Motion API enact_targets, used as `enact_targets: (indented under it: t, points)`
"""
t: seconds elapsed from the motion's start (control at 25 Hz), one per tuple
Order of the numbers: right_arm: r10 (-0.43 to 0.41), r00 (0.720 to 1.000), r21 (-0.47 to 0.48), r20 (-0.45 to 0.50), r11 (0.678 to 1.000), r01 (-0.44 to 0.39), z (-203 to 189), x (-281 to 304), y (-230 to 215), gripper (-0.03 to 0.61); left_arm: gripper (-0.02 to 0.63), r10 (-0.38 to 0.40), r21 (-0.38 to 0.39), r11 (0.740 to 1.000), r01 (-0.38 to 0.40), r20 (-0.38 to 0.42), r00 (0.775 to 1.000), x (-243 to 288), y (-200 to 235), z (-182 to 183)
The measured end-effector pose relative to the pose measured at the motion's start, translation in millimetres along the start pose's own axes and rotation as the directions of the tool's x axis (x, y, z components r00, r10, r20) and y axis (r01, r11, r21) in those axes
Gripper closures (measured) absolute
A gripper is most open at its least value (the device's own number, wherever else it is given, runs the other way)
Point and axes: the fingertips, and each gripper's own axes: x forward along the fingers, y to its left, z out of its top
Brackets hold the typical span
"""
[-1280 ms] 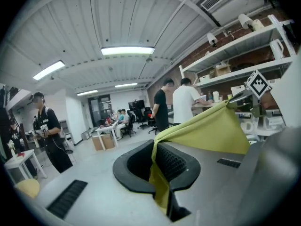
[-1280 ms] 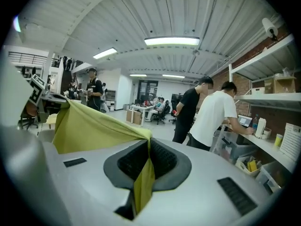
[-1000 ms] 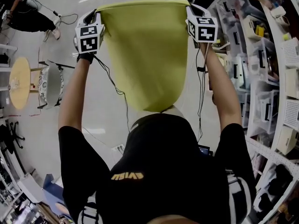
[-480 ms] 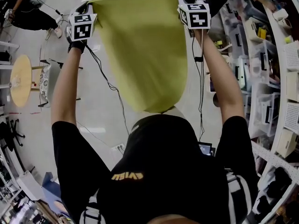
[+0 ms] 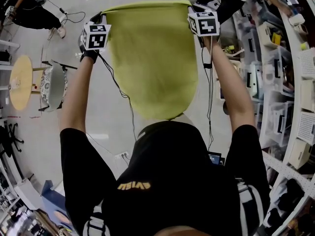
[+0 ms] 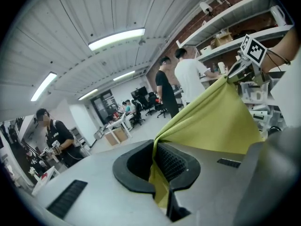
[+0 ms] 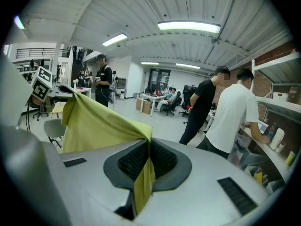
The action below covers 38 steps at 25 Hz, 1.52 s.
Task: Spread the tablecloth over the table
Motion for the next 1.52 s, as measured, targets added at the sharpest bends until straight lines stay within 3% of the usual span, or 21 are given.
enact_targets:
  t: [0.4, 0.48, 0.52, 0.6, 0.64, 0.72, 0.84, 0.96, 1.08, 1.2, 1.28, 1.36, 1.44, 1.52]
  points:
    - [0.012, 0.985, -0.021, -0.172, 1.000, -0.016, -70, 32, 18, 0.556, 0.592, -0.031, 0.045, 0.998, 0.037, -0.120, 0.992, 14, -38, -61]
    - [0.015, 0.980, -0.034, -0.199, 0.999, -0.022, -81, 36, 23, 0.498, 0.587, -0.015, 0.061, 0.998, 0.025, -0.163, 0.987, 17, -43, -76]
    - [0.018, 0.977, -0.037, -0.213, 0.999, -0.027, -87, 38, 25, 0.444, 0.539, -0.002, 0.083, 0.996, 0.018, -0.191, 0.982, 19, -46, -84]
    - [0.029, 0.965, -0.036, -0.259, 0.999, -0.040, -101, 39, 31, 0.368, 0.374, 0.015, 0.145, 0.989, 0.022, -0.246, 0.969, 21, -53, -101]
    - [0.032, 0.955, -0.038, -0.295, 0.998, -0.045, -109, 38, 33, 0.326, 0.339, 0.018, 0.173, 0.985, 0.029, -0.265, 0.964, 21, -56, -107]
    - [0.020, 0.935, -0.050, -0.354, 0.998, -0.041, -124, 35, 34, 0.298, 0.328, 0.017, 0.200, 0.979, 0.041, -0.280, 0.960, 21, -59, -114]
    - [0.015, 0.953, -0.044, -0.301, 0.999, -0.029, -115, 40, 33, 0.287, 0.308, 0.020, 0.200, 0.979, 0.039, -0.284, 0.959, 21, -57, -119]
    - [-0.030, 0.962, -0.011, -0.272, 1.000, 0.028, -106, 41, 21, 0.290, 0.291, 0.001, 0.151, 0.987, 0.048, -0.305, 0.952, 23, -54, -119]
    - [-0.083, 0.949, -0.024, -0.305, 0.997, 0.080, -105, 38, 8, 0.296, 0.239, -0.040, 0.123, 0.988, 0.095, -0.394, 0.918, 32, -55, -124]
    - [-0.046, 0.974, -0.038, -0.223, 0.999, 0.039, -83, 43, 16, 0.299, 0.249, -0.029, 0.200, 0.970, 0.137, -0.465, 0.885, 40, -63, -133]
    - [-0.022, 0.961, -0.003, -0.275, 1.000, 0.022, -99, 38, 25, 0.304, 0.324, -0.002, 0.254, 0.956, 0.148, -0.496, 0.868, 42, -66, -143]
    - [-0.004, 0.947, 0.018, -0.320, 1.000, 0.010, -117, 34, 31, 0.305, 0.328, 0.033, 0.277, 0.951, 0.135, -0.527, 0.849, 43, -60, -156]
    - [0.004, 0.946, 0.017, -0.325, 1.000, 0.001, -125, 32, 33, 0.308, 0.330, 0.050, 0.247, 0.964, 0.099, -0.533, 0.845, 44, -48, -164]
    - [0.004, 0.955, 0.016, -0.295, 1.000, 0.000, -123, 29, 30, 0.311, 0.328, 0.031, 0.167, 0.984, 0.067, -0.524, 0.851, 42, -42, -167]
